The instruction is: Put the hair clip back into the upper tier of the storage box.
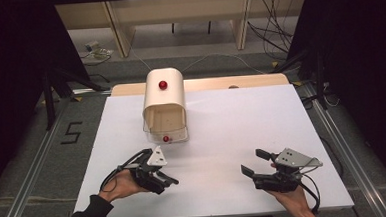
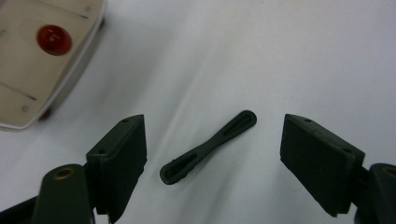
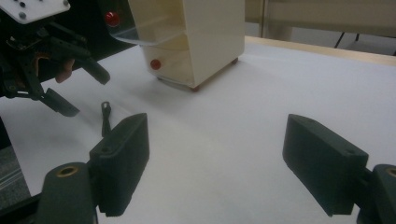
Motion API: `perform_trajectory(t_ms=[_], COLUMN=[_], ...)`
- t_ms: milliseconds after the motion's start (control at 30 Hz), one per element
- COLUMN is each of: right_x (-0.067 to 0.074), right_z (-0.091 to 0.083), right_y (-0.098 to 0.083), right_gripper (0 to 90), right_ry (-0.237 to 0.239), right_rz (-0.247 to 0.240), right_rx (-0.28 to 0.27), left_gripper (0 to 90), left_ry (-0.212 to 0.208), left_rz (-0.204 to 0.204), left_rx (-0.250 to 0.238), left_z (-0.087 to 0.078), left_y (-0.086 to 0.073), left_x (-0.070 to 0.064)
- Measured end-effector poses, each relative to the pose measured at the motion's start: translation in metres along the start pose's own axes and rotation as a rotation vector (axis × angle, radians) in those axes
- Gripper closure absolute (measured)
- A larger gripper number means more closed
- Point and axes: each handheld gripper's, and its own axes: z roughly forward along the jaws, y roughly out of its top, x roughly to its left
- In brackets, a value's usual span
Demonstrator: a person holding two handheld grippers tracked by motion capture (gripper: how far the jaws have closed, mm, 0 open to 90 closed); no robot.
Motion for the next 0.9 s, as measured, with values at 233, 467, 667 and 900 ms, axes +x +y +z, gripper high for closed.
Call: perform_trajectory(t_ms=[233,467,667,900], right_x=[0.0,0.001,0.001,0.001], right_z=[0.002,0.003,0.004,0.006], right_y=[0.0,0.0,-0.001,-0.001], right_gripper=[24.2,24.5,24.8,25.1], right_ry=[0.004,0.002,0.004,0.01], right_rz=[0.001,-0.01,-0.012,-0.019], right_rx=[0.015,0.029,0.028,0.038], left_gripper=[24.8,29.9,34.4,38.8], left_ry=[-0.013,-0.007,-0.01,-0.034], left_rz=[0.014,0.088,0.135,0.176], left_rx=[0.07,0.145,0.187,0.235], left_z=[0.011,0.018,0.024,0.03], left_y=[-0.001,0.001,0.001,0.003], left_x=[0.008,0.009,0.011,0.014])
